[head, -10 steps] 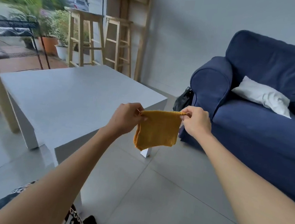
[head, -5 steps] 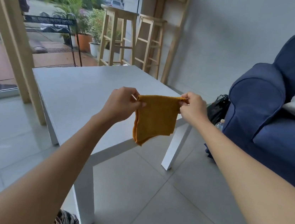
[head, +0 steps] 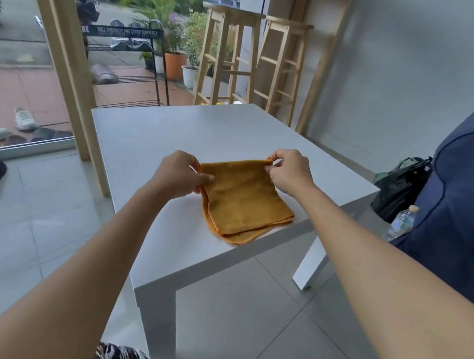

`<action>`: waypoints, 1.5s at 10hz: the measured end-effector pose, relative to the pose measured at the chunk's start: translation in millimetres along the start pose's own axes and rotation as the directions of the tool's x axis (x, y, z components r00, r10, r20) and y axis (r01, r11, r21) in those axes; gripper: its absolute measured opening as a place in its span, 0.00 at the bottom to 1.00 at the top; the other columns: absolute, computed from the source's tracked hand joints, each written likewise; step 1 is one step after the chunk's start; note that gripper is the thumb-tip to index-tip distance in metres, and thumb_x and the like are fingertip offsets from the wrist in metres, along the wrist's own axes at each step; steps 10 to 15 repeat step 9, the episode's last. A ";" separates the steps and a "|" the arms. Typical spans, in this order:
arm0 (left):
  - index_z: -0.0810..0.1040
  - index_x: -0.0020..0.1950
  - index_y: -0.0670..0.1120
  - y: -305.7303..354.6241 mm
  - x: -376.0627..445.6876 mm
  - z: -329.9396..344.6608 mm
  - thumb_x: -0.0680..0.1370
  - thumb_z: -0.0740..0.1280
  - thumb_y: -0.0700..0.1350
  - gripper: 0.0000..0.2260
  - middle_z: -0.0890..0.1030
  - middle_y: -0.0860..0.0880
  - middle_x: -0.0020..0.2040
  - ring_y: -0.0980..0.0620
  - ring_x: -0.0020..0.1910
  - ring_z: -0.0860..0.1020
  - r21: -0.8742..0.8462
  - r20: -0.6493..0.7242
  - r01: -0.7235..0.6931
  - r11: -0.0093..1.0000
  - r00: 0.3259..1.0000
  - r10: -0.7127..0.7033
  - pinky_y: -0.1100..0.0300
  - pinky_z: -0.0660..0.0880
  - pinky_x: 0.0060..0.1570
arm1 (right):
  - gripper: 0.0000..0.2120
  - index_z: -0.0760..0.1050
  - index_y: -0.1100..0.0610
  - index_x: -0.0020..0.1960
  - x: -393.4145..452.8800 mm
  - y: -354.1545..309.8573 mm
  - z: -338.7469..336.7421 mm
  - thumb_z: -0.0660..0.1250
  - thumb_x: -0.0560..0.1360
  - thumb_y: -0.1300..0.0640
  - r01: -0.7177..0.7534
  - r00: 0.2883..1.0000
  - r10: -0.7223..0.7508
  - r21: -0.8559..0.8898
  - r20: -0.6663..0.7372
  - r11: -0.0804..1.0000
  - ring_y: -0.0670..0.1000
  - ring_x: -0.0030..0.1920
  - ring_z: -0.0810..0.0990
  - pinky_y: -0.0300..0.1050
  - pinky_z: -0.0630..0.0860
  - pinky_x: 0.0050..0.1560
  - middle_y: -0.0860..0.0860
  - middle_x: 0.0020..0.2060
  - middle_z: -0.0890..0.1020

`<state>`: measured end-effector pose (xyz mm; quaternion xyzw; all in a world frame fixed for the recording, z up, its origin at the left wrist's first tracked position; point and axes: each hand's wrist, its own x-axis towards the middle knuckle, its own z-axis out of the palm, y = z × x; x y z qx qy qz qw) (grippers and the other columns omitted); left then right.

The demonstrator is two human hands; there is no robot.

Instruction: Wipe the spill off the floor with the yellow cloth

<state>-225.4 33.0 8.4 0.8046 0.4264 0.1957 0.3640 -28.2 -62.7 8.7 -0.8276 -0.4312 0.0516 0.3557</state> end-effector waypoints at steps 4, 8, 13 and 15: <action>0.63 0.73 0.42 3.9 -19.8 38.9 0.78 0.58 0.59 0.29 0.61 0.43 0.75 0.45 0.73 0.60 0.394 0.067 -0.183 0.901 0.983 0.171 0.50 0.60 0.69 | 0.18 0.72 0.52 0.69 -15.8 19.5 26.7 0.58 0.80 0.52 0.157 0.982 -0.135 -0.176 0.133 0.972 0.54 0.68 0.73 0.50 0.68 0.68 0.52 0.68 0.75; 0.38 0.77 0.44 -6.8 -44.2 59.0 0.75 0.46 0.69 0.41 0.38 0.48 0.78 0.51 0.76 0.36 0.494 0.227 -0.160 0.855 0.973 0.051 0.44 0.38 0.73 | 0.25 0.43 0.44 0.79 -29.2 30.4 23.4 0.40 0.83 0.44 0.188 0.896 0.000 -0.380 0.444 0.906 0.48 0.78 0.43 0.60 0.39 0.75 0.43 0.79 0.43; 0.38 0.77 0.44 -6.9 -46.5 58.6 0.75 0.46 0.69 0.41 0.39 0.48 0.78 0.52 0.76 0.37 0.464 0.198 -0.169 0.870 0.977 0.084 0.44 0.38 0.73 | 0.26 0.44 0.45 0.79 -31.9 29.2 21.5 0.39 0.82 0.43 0.161 0.922 -0.019 -0.340 0.387 0.927 0.48 0.78 0.44 0.59 0.40 0.75 0.44 0.79 0.44; 0.38 0.77 0.44 -6.9 -46.5 58.6 0.75 0.46 0.69 0.41 0.39 0.48 0.78 0.52 0.76 0.37 0.464 0.198 -0.169 0.870 0.977 0.084 0.44 0.38 0.73 | 0.26 0.44 0.45 0.79 -31.9 29.2 21.5 0.39 0.82 0.43 0.161 0.922 -0.019 -0.340 0.387 0.927 0.48 0.78 0.44 0.59 0.40 0.75 0.44 0.79 0.44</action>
